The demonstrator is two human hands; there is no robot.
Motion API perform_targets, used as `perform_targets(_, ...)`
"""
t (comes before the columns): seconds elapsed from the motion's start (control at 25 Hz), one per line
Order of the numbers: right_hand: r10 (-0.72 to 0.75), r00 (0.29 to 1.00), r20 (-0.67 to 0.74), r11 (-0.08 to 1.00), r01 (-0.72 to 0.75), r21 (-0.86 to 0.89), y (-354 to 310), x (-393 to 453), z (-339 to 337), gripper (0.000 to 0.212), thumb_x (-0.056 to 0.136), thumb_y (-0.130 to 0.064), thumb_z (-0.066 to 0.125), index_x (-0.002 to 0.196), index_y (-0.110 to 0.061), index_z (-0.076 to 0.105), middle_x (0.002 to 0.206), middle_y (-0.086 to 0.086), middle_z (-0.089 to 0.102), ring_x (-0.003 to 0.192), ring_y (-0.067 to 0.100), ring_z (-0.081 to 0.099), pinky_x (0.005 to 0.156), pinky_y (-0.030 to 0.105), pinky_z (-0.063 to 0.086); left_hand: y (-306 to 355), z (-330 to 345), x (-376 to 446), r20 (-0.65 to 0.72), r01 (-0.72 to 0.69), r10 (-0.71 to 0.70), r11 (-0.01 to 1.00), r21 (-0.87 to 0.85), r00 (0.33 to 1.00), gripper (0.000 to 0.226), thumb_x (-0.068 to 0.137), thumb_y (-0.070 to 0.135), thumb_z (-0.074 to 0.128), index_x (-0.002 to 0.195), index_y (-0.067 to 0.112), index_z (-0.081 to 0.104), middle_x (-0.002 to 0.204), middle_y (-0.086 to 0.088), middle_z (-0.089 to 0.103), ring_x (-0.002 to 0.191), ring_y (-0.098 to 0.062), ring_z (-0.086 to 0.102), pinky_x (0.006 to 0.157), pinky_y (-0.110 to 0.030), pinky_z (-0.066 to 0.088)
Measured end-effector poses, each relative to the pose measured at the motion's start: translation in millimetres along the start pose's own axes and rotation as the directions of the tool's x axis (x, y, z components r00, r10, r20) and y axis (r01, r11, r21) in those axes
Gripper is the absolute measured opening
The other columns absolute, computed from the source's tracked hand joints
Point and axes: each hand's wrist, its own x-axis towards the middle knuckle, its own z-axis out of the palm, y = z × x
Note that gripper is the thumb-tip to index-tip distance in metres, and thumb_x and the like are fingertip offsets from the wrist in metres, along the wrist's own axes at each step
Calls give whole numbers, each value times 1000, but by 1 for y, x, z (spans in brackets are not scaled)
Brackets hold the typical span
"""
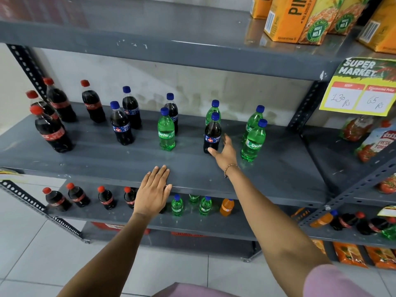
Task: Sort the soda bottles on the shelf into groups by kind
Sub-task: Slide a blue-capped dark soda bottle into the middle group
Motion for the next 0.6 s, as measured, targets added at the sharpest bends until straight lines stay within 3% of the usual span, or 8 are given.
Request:
perform_targets(0.16, -37, 997, -64, 997, 41, 63, -4, 8, 4, 57, 78, -4, 68, 128, -6, 43, 131, 14, 54, 121, 25, 51, 98, 25, 36, 0, -3, 1, 0, -22, 22, 1000, -4, 1000, 62, 99, 44, 13, 138, 8, 44, 145, -9, 45, 137, -26, 35, 114, -40, 23)
perform_targets(0.36, -39, 996, -82, 985, 52, 167, -5, -6, 15, 52, 76, 2, 67, 124, -4, 46, 126, 17, 57, 114, 21, 55, 99, 29, 42, -40, -13, -8, -16, 104, -104, 994, -21, 994, 65, 99, 44, 11, 138, 3, 43, 145, -13, 44, 137, -28, 35, 114, -43, 23)
perform_targets(0.6, -71, 997, -8, 962, 71, 264, -20, -49, 77, 52, 77, 5, 66, 124, -5, 48, 113, 6, 58, 103, 11, 55, 79, 0, 41, -128, -36, -22, -53, 165, -165, 986, 3, 985, 64, 98, 44, 16, 140, 2, 38, 148, -14, 39, 140, -27, 30, 116, -40, 17)
